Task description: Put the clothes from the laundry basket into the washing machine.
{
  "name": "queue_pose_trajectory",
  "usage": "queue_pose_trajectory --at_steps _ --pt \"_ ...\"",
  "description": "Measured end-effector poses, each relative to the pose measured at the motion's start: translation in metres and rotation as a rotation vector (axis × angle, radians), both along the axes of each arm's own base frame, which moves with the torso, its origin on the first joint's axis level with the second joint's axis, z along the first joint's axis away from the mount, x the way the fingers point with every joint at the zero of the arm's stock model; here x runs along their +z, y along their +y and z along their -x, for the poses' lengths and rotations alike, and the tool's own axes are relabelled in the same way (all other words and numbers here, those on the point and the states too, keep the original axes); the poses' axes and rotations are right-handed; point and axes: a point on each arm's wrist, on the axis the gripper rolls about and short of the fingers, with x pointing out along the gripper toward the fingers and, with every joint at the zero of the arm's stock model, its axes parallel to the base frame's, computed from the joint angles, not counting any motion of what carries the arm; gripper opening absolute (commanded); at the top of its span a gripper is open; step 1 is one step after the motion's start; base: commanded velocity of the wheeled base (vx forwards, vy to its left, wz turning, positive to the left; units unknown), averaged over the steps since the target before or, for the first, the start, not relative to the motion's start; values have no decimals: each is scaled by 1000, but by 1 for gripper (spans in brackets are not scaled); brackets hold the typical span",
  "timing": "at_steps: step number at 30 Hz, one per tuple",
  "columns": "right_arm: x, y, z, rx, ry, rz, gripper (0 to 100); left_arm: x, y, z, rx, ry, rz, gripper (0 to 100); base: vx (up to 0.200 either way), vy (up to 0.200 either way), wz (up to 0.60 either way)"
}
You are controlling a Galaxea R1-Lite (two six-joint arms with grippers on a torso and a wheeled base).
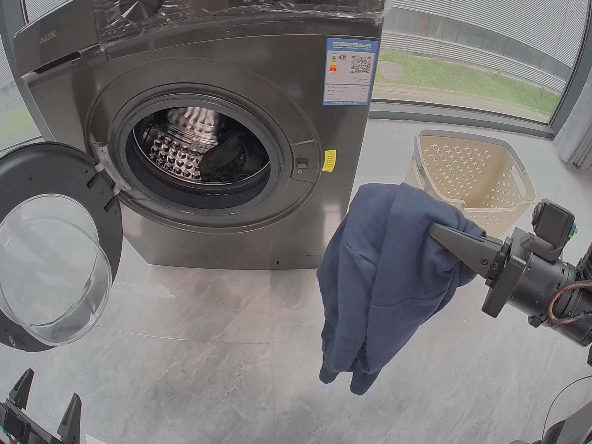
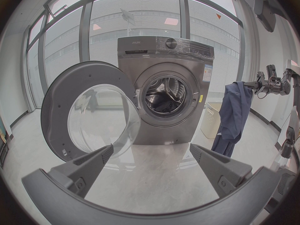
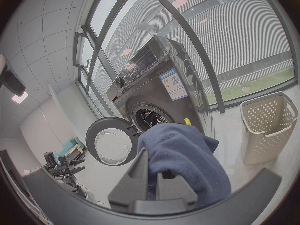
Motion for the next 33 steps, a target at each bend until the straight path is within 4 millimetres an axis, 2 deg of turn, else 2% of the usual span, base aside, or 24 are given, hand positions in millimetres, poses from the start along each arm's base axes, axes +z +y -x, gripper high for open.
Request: queue_pose_trajectory --at_steps 8,33 --pt "1 0 0 -2 -3 -3 0 0 0 0 1 -1 0 100 0 200 0" --pt "1 0 -1 -4 -4 -4 0 0 0 0 1 0 0 100 0 0 0"
